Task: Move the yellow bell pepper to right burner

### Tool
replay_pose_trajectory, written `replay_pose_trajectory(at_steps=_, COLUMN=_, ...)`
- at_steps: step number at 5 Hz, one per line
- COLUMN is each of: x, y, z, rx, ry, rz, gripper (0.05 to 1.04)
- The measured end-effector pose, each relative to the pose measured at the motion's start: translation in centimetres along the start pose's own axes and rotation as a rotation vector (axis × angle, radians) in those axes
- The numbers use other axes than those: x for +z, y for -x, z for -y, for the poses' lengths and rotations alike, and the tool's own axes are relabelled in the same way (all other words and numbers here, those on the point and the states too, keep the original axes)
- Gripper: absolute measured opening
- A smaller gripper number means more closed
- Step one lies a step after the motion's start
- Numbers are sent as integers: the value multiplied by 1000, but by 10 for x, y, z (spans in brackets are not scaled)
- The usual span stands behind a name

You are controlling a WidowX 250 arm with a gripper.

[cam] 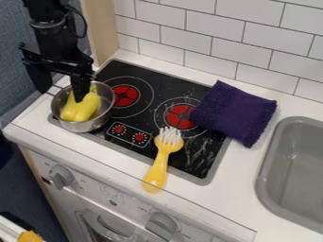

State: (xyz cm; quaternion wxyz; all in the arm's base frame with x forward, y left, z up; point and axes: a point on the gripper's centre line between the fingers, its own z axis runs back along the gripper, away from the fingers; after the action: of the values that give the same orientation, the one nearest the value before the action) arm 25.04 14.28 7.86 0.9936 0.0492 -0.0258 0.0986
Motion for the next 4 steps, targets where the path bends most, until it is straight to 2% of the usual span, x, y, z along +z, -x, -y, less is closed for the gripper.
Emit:
replay_pose_trajectory(at_steps=1, x=-20, y=1, z=-3, rx=18, ry=-7, rz=-64, gripper=999)
replay_pose_trajectory(at_steps=2, x=-33, y=-7, z=-2, rx=29, ry=-16, rz=-100, gripper=999)
replay_pose_trajectory(at_steps=4, x=-45, y=-18, z=4, rx=36, ry=-37, rz=-132, gripper=999)
